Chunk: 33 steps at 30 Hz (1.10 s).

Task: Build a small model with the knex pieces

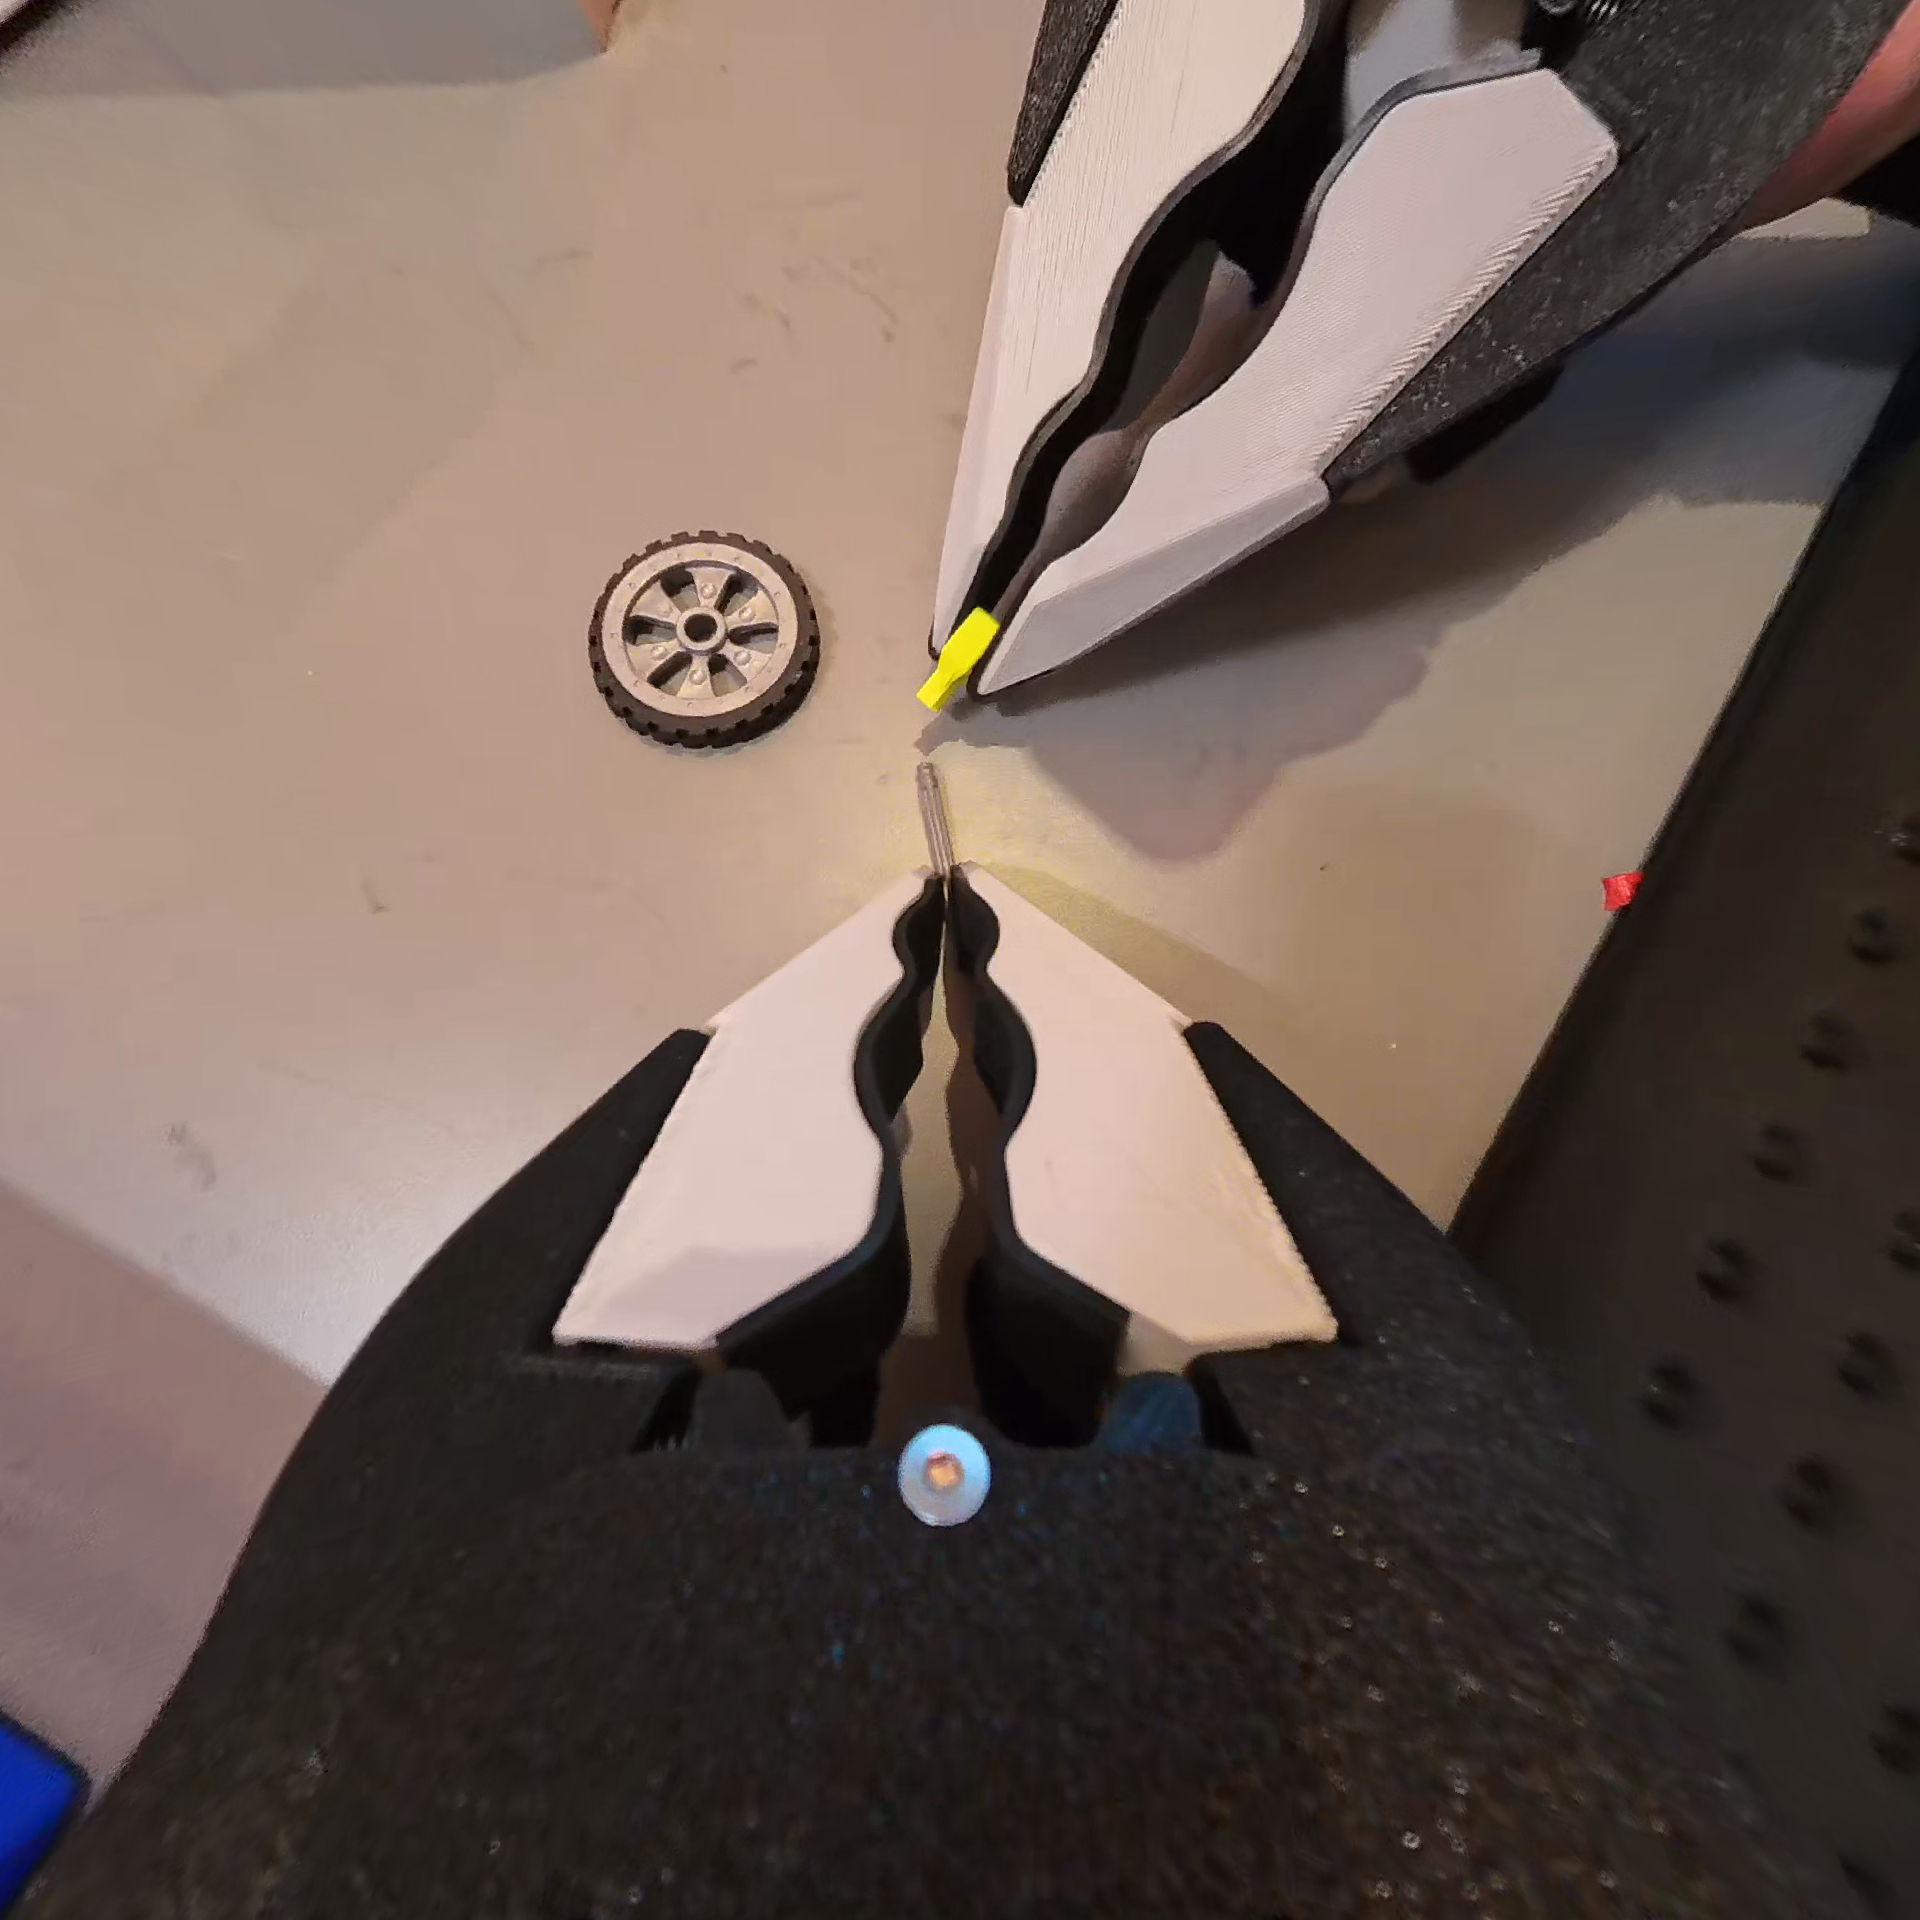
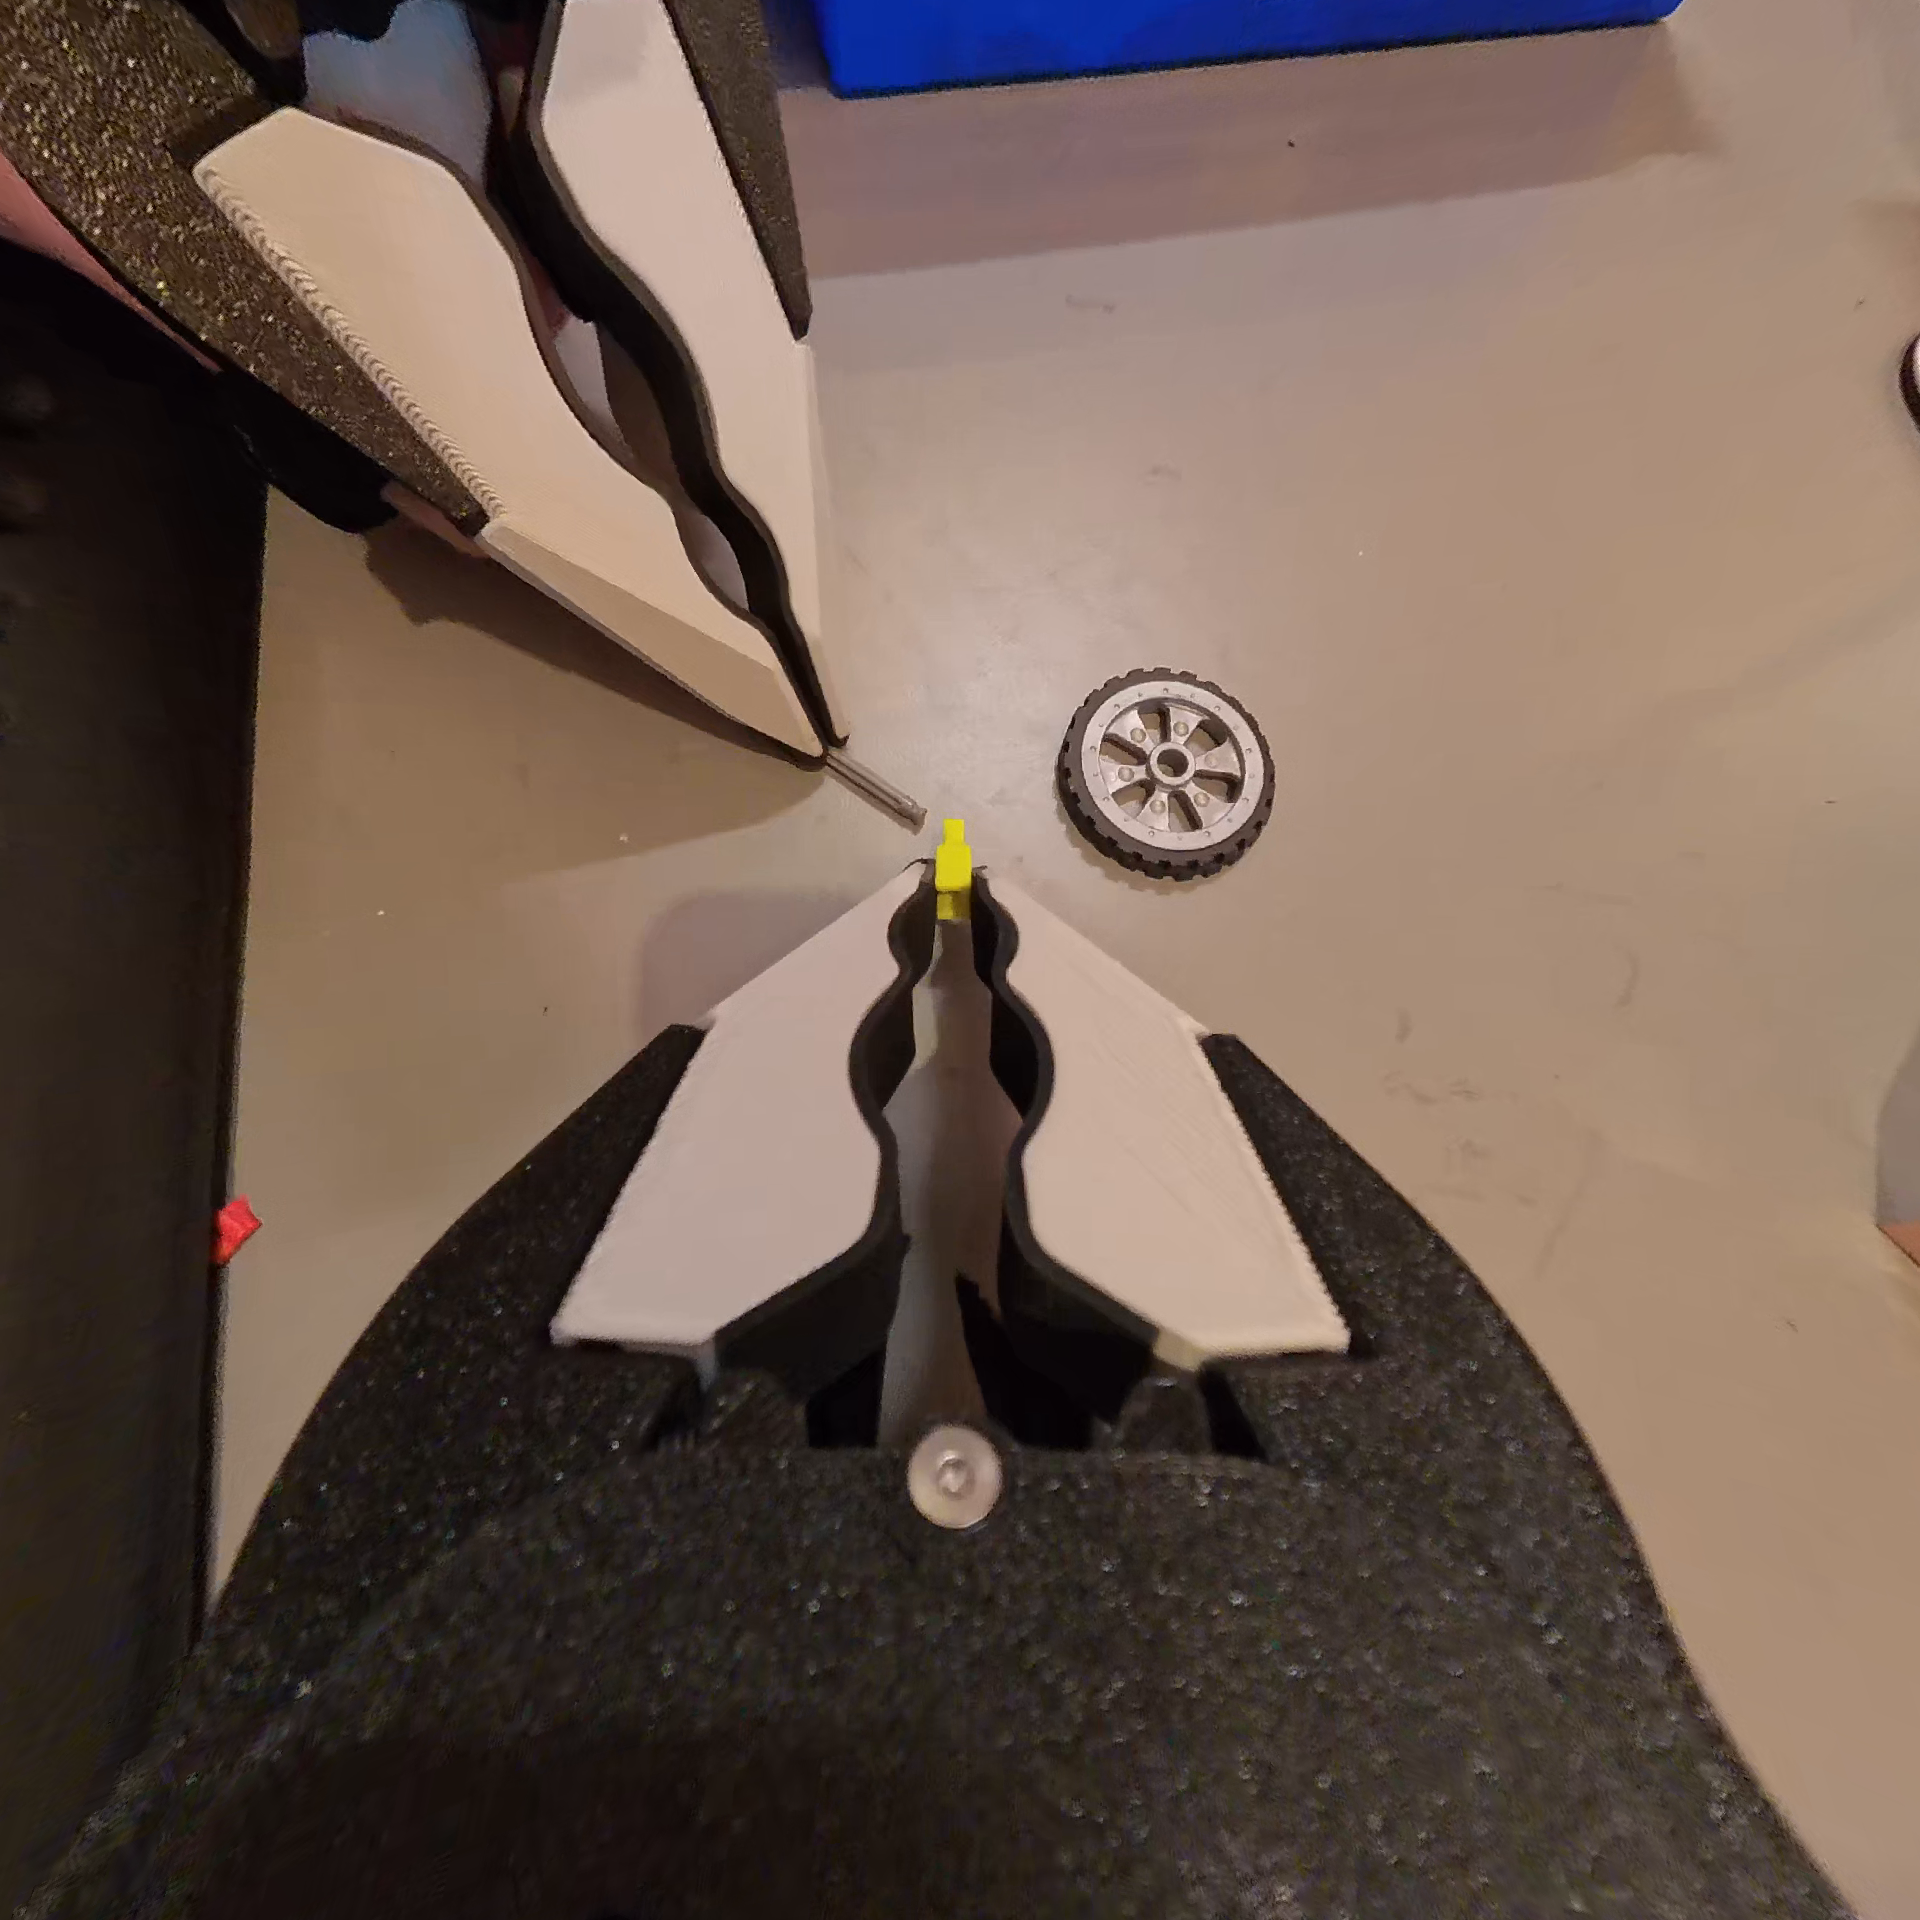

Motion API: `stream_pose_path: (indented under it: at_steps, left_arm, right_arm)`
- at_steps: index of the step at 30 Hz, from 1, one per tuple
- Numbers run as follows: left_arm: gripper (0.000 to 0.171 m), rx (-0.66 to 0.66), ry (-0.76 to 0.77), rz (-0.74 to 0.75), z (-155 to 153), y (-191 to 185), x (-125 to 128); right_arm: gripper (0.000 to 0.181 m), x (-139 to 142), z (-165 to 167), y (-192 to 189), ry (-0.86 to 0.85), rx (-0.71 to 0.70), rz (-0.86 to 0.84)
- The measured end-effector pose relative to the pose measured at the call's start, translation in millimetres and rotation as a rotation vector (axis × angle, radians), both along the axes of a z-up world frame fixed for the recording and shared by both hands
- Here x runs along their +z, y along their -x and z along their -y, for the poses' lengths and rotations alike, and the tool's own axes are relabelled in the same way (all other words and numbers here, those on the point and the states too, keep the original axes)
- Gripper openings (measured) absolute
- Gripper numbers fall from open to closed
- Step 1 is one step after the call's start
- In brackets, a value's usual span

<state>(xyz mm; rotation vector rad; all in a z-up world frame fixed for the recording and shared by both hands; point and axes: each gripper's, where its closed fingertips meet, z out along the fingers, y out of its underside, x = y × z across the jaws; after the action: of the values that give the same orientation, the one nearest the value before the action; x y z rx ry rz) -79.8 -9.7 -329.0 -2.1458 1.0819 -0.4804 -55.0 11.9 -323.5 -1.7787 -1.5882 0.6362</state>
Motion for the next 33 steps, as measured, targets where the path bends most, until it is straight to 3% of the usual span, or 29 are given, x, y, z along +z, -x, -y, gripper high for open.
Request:
stream_pose_path:
  at_steps: [9,33]
  left_arm:
    - [0.000,-0.006,0.034,0.113,3,-9,11]
    - [0.000,-0.048,0.024,0.072,10,-14,6]
  right_arm:
    - [0.006,1,2,2,0.112,-0.037,-0.027]
    - [0.006,-6,16,8,0.263,-0.051,0.001]
